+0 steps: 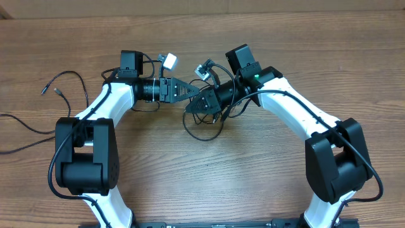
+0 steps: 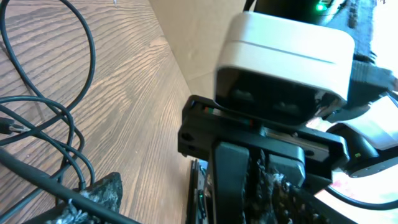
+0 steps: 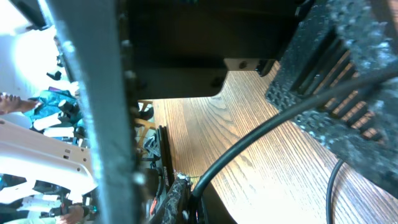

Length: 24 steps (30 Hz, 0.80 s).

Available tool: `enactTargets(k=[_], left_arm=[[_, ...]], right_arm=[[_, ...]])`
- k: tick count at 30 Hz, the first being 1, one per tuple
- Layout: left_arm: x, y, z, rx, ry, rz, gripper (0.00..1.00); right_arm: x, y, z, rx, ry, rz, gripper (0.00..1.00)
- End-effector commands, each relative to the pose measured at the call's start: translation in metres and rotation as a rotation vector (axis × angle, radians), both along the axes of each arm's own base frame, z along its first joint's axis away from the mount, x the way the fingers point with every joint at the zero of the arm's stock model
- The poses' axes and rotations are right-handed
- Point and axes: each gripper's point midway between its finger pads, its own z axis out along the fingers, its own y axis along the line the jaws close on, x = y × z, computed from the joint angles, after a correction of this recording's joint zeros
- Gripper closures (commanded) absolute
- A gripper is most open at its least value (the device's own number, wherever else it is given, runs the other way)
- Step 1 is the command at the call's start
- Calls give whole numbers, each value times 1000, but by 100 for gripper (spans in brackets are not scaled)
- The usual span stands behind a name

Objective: Untangle cables

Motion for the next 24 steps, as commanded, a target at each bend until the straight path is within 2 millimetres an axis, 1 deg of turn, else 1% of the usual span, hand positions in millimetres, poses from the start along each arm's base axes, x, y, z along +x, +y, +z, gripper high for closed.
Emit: enactTargets(k=[1, 5, 7, 8, 9, 10, 11, 13, 14, 15, 16, 17, 19, 21, 23, 24], left_arm=[[7, -1, -6, 36, -3, 17, 26], [10, 0, -12, 68, -6, 34, 35], [10, 0, -12, 68, -7, 34, 45], [11, 0, -11, 68, -16, 35, 57], [13, 0, -11, 71, -35, 38, 72], [16, 0, -12, 81, -53, 44, 92], [18, 1, -15, 98, -62, 55, 96], [21, 2, -21, 134, -64, 74, 96], [24, 3, -25, 158, -65, 87, 96], [26, 4, -29, 183, -67, 101, 96], [28, 5, -33, 205, -69, 112, 96], [32, 7, -38, 237, -67, 131, 96], [36, 12, -48, 295, -29, 171, 96], [37, 19, -57, 347, -4, 195, 96], [39, 26, -64, 385, 11, 218, 96], [39, 29, -67, 401, 13, 225, 95]], right_arm=[[-3, 4, 11, 39, -47, 31, 96], [-4, 5, 15, 63, -50, 44, 96], [-6, 7, 16, 65, -50, 50, 96], [-7, 8, 16, 64, -48, 53, 96], [-9, 9, 16, 64, -48, 58, 96], [-10, 10, 16, 64, -48, 61, 96], [-11, 11, 15, 63, -49, 63, 96], [-10, 11, 13, 51, -54, 58, 96], [-9, 11, 11, 38, -56, 50, 94], [-6, 10, 8, 16, -53, 34, 84], [-4, 9, 4, -10, -40, 12, 70], [1, 6, -1, -50, -20, -25, 62], [9, 0, -12, -121, 6, -91, 58], [16, -7, -20, -178, 22, -141, 56], [19, -14, -26, -212, 29, -165, 54], [21, -18, -28, -228, 40, -181, 51]])
